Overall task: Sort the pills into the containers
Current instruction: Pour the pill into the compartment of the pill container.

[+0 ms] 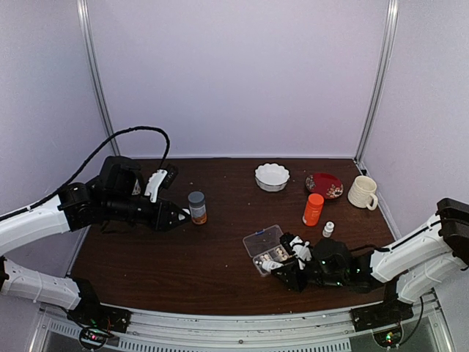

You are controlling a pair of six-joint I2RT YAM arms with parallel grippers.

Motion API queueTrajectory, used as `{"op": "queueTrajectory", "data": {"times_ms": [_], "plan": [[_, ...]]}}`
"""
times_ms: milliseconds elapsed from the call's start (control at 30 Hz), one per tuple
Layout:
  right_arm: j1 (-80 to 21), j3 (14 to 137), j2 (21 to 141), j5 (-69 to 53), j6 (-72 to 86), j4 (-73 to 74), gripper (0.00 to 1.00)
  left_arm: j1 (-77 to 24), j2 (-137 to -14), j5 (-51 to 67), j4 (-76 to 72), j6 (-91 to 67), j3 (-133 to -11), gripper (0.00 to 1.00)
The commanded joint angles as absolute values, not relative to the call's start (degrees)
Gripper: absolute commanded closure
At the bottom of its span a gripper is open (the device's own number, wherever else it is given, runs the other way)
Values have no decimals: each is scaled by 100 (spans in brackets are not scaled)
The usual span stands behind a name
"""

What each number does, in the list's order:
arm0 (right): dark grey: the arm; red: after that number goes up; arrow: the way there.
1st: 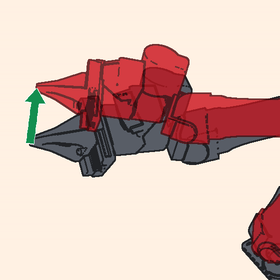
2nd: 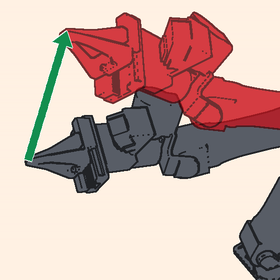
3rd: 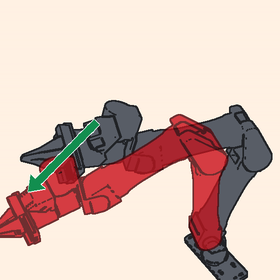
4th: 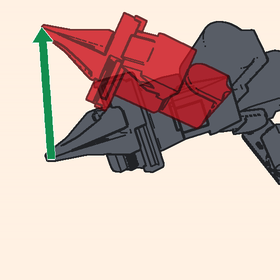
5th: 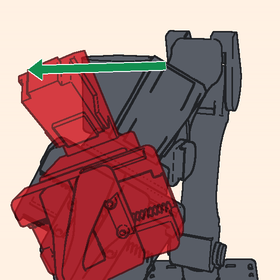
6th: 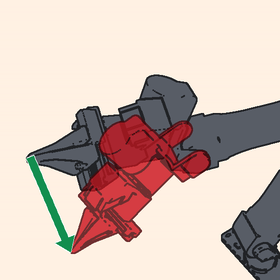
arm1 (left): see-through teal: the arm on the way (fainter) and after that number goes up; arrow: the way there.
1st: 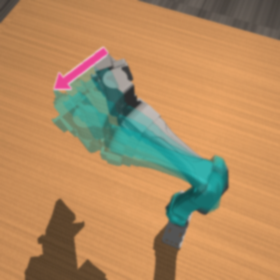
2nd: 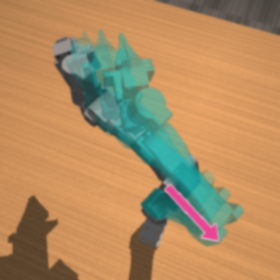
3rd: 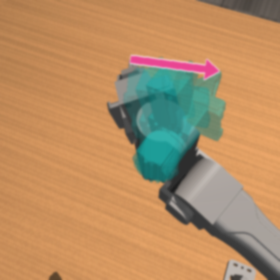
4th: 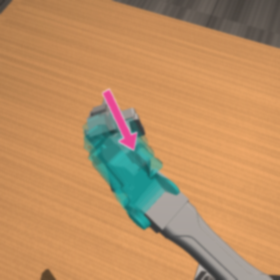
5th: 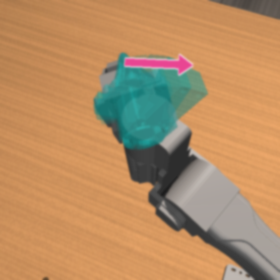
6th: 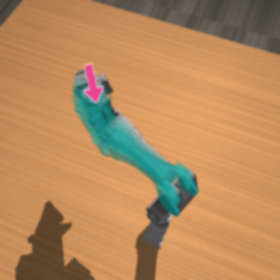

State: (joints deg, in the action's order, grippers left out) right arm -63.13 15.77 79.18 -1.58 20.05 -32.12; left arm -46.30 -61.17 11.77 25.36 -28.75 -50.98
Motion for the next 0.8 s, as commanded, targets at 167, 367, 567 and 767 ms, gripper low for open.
{"op": "queueTrajectory", "data": {"times_ms": [167,367,567,767], "plan": [[-6368,1501,7668,-37,2071,-3053,100,-4597,-6144,1258,2328,-2768,-5213,100],[-6386,1451,7610,-116,2088,-3191,100,-4597,-6151,1272,2327,-2782,-5194,100],[-6392,1410,7566,-158,2103,-3313,100,-4597,-6137,1276,2324,-2792,-5194,100],[-6395,1390,7484,-165,2114,-3268,100,-4597,-6134,1284,2318,-2804,-5177,100]]}}
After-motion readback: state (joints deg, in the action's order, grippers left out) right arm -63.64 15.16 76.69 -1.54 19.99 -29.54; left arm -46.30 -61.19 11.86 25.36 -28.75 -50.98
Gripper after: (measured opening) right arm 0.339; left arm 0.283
